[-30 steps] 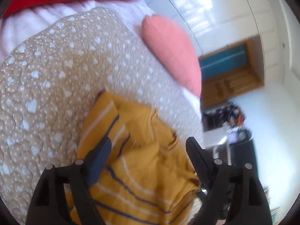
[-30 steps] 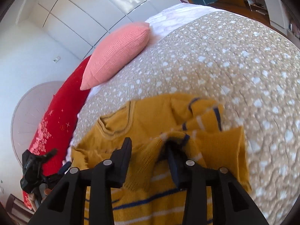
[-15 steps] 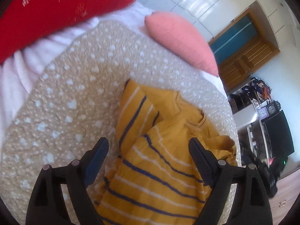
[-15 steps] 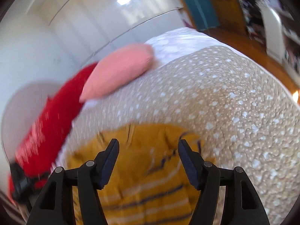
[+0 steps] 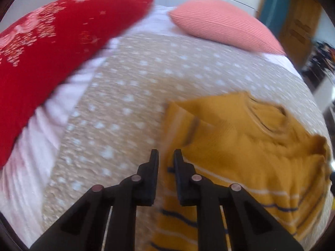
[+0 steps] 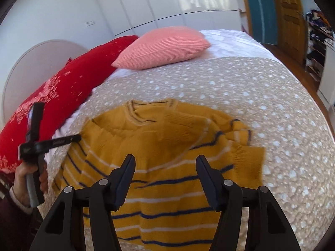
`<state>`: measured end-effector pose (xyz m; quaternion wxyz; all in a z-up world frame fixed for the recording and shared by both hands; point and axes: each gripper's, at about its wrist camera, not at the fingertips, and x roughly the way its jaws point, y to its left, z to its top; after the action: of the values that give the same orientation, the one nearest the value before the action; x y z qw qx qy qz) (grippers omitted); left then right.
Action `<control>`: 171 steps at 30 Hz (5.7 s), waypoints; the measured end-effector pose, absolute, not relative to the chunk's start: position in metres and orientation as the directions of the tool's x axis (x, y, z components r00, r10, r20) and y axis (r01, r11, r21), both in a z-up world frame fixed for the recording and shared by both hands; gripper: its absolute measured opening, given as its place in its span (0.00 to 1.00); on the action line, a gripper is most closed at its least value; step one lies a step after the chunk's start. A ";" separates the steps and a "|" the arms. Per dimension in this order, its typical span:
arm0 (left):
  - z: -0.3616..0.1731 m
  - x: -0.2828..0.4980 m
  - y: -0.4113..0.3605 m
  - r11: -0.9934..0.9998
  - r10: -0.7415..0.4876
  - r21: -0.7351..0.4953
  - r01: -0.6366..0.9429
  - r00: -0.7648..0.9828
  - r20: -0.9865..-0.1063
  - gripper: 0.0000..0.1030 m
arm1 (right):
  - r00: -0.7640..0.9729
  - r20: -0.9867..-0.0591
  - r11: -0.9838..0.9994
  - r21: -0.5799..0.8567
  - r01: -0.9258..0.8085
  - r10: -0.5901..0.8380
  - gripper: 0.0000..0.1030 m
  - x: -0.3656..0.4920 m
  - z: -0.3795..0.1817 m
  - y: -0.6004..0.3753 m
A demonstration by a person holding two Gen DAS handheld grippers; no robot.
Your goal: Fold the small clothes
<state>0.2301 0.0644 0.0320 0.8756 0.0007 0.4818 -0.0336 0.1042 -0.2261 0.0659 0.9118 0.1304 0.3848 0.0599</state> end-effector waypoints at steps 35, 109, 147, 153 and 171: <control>0.028 0.139 0.105 0.993 0.086 0.119 0.024 0.549 -0.831 0.14 | 0.558 -0.814 0.906 0.346 0.242 0.162 0.04 0.037 0.018 -0.294; -0.017 0.059 0.146 0.990 -0.115 -0.139 0.028 0.730 -0.674 1.00 | 0.640 -0.633 0.840 -0.033 0.541 -0.436 0.84 -0.081 -0.010 -0.291; -0.017 0.057 0.148 0.988 -0.120 -0.153 0.023 0.738 -0.664 1.00 | 0.609 -0.619 0.813 -0.084 0.576 -0.495 0.88 -0.081 -0.008 -0.283; -0.017 0.056 0.148 0.988 -0.120 -0.154 0.022 0.740 -0.662 1.00 | 0.609 -0.616 0.811 -0.086 0.579 -0.500 0.88 -0.081 -0.008 -0.282; -0.016 0.050 0.153 0.981 -0.148 -0.194 0.030 0.762 -0.630 1.00 | 0.569 -0.587 0.777 -0.176 0.605 -0.576 0.90 -0.079 -0.008 -0.271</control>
<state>0.0500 0.1530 -0.0156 0.9347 -0.0866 0.3414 -0.0474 -0.0787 -0.2709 -0.0079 0.8855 0.0222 0.3229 -0.3335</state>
